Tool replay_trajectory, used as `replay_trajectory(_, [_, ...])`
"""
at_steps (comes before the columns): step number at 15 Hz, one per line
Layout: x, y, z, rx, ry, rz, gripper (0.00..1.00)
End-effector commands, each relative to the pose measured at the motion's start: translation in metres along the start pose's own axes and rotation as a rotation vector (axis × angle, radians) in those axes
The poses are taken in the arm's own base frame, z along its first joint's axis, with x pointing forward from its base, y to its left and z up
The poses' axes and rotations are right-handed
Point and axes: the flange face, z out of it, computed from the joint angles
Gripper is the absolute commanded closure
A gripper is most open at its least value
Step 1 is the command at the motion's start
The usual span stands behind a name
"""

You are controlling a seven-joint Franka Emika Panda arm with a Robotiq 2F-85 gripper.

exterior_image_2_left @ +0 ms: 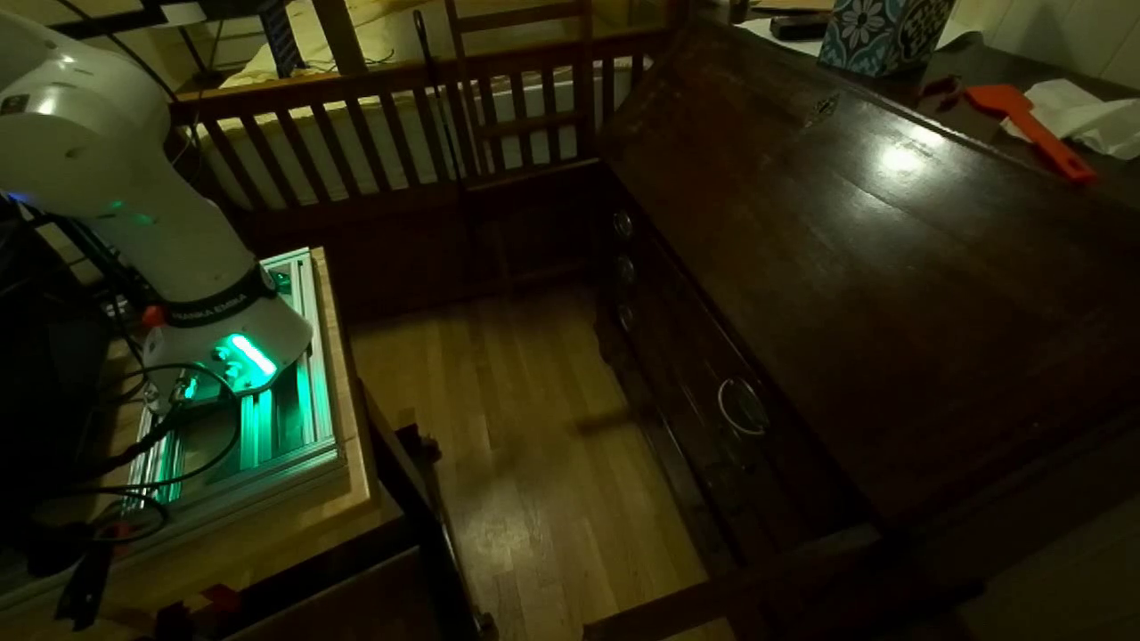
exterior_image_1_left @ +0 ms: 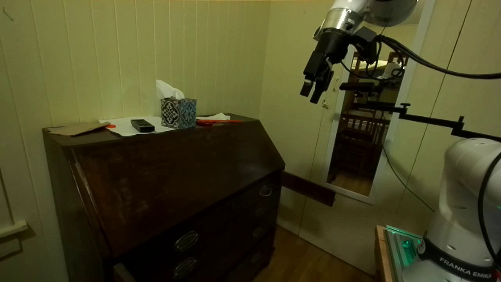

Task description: Push the drawer closed

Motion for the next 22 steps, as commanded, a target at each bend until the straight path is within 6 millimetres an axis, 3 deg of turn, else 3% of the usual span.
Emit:
replay_trajectory(1, [0.000, 0.000, -0.001, 0.000, -0.001, 0.000, 0.00])
replay_trajectory(4, [0.020, -0.017, 0.027, 0.046, -0.038, -0.084, 0.00])
replay_trajectory(9, [0.059, -0.070, 0.115, 0.190, -0.088, -0.142, 0.00])
replay_trajectory(15, [0.085, -0.090, 0.213, 0.223, -0.221, -0.051, 0.00])
replay_trajectory(16, [0.086, -0.096, 0.223, 0.224, -0.281, -0.119, 0.00])
replay_trajectory(17, [0.073, -0.083, 0.208, 0.193, -0.228, -0.080, 0.00])
replay_trajectory(19, [0.075, -0.085, 0.222, 0.187, -0.247, -0.084, 0.00])
replay_trajectory(22, [0.076, -0.083, 0.215, 0.190, -0.234, -0.082, 0.00])
